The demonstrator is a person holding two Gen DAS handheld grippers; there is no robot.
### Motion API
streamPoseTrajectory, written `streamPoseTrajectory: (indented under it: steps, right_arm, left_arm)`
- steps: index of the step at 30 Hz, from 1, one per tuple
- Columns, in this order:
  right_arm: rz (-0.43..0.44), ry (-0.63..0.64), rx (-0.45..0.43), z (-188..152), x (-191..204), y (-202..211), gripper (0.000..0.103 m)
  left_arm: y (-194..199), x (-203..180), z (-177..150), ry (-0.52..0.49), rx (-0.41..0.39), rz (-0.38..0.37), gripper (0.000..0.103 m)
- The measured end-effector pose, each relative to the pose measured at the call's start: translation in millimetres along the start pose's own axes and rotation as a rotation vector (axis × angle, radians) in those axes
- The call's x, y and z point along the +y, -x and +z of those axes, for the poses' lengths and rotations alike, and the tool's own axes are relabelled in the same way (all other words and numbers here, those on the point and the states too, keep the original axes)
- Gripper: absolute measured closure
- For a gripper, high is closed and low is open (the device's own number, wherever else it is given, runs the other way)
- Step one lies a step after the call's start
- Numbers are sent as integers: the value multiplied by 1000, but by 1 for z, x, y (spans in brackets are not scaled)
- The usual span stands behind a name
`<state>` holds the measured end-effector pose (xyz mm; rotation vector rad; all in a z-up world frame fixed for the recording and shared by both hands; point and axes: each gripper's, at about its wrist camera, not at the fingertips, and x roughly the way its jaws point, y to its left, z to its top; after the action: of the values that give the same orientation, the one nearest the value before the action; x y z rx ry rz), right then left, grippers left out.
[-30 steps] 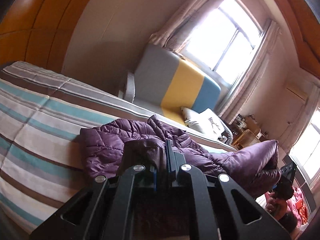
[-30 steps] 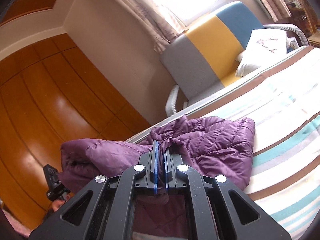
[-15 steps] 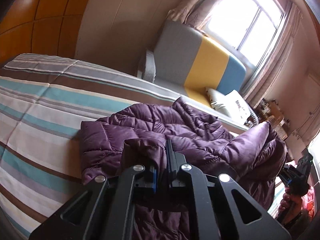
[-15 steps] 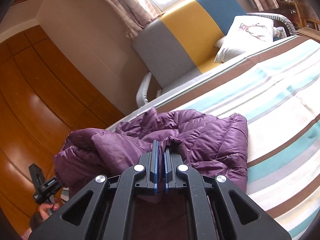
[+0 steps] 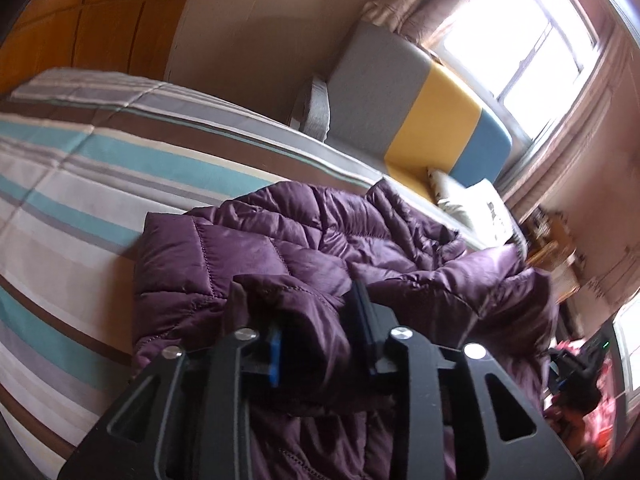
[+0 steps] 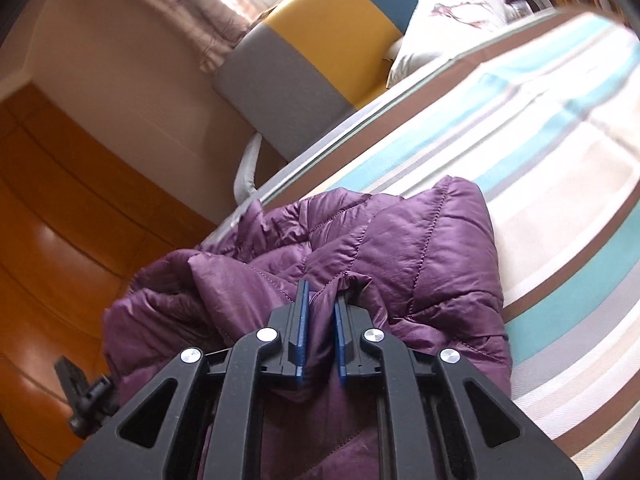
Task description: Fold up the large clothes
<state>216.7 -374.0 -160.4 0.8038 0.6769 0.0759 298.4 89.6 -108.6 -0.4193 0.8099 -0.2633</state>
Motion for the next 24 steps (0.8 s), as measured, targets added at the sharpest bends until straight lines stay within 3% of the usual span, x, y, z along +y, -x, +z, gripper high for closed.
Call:
streamPoseTrajectory:
  steps: [2,5,6,7,9,11,13,19,24]
  right_arm:
    - [40,-42,-17,0,-6,3,81]
    - [59,-58,-64,1,-9,14,52]
    - [53,-56,-87,2,-8,19,38]
    - [42,-53,-114,2,-8,26,33]
    - [45,-51,-115,4,-8,31,33]
    - [17,-29,-97,4,-5,33,33]
    - [-1,20,-90,1,3,37,33]
    - [-174,256,-59,-18,36,36,33]
    - [-283,372,-27,-28,46,25,34]
  left_arm:
    - [1,2,1,9,-5,-9,68]
    - [7,0,2,-2,-26,-18,64]
    - [11,0,3,1,-44,-28,58]
    - [15,1,4,8,-63,-39,53]
    - [23,1,7,23,-101,-44,28]
    - [34,1,9,26,-162,2,16]
    - [41,0,10,16,-189,35,14]
    - [35,-13,-9,-100,-133,112,10]
    - [27,-12,-30,-149,-74,187,11]
